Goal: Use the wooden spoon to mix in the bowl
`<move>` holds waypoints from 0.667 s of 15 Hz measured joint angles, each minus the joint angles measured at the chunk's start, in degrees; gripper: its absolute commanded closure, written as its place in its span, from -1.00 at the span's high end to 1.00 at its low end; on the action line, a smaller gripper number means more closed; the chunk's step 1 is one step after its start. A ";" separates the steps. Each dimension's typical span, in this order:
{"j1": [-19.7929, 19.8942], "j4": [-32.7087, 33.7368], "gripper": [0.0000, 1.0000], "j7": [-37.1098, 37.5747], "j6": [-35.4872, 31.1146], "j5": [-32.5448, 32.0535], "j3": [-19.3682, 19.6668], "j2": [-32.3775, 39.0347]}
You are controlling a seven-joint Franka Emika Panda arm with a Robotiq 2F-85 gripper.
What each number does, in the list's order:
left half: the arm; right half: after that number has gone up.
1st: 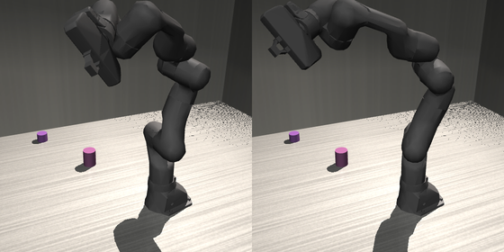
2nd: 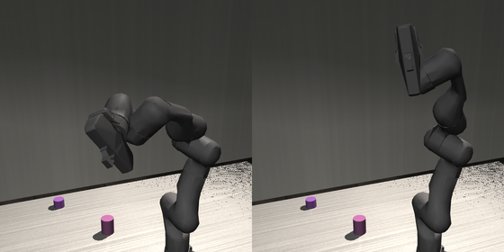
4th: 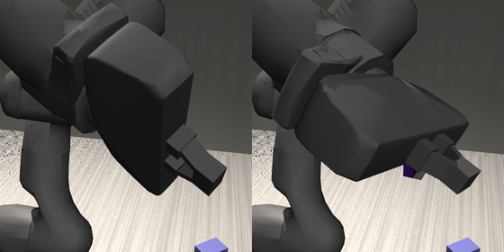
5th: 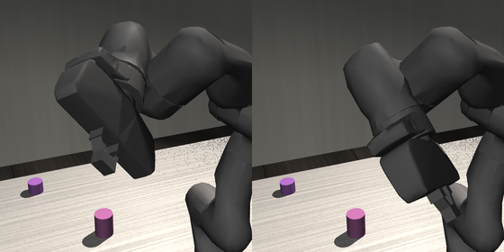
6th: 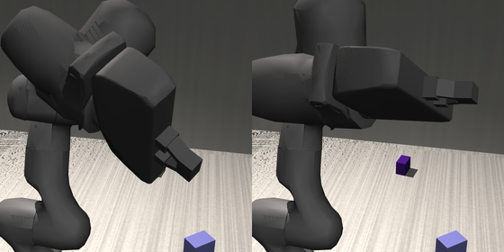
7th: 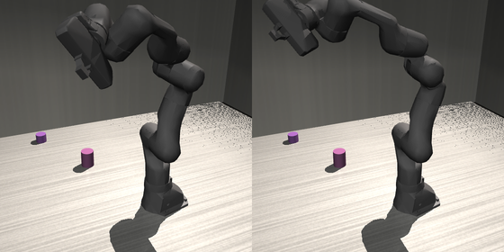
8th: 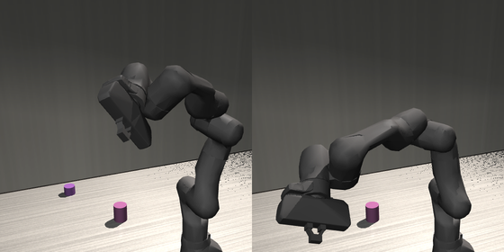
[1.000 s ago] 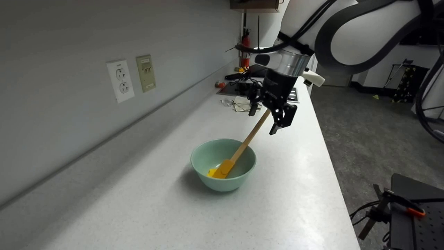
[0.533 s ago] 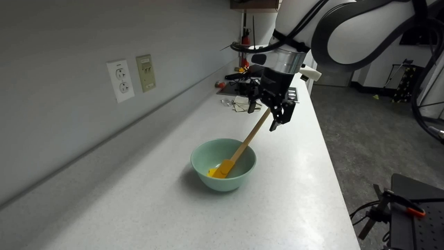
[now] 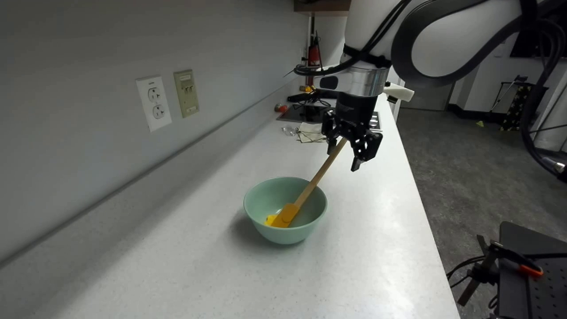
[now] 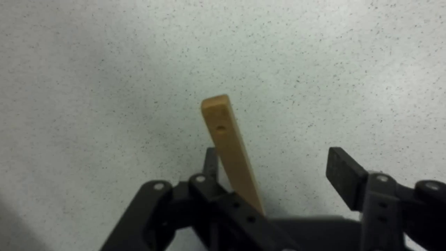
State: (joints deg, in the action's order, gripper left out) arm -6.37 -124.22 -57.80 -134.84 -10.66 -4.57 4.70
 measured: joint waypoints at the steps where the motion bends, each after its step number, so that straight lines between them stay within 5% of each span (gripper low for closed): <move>1: 0.00 0.22 -0.17 0.38 0.32 -0.03 -0.06 0.14; 3: -0.01 0.62 -0.17 1.11 0.62 -0.11 -0.25 0.43; 8: -0.15 0.90 -1.00 3.36 0.58 -2.94 -0.99 0.67; 10: -0.25 1.06 -0.91 4.93 0.50 -4.56 -1.28 0.66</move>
State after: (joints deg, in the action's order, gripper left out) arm -6.61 -123.16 -52.87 -134.34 -15.22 -5.84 5.36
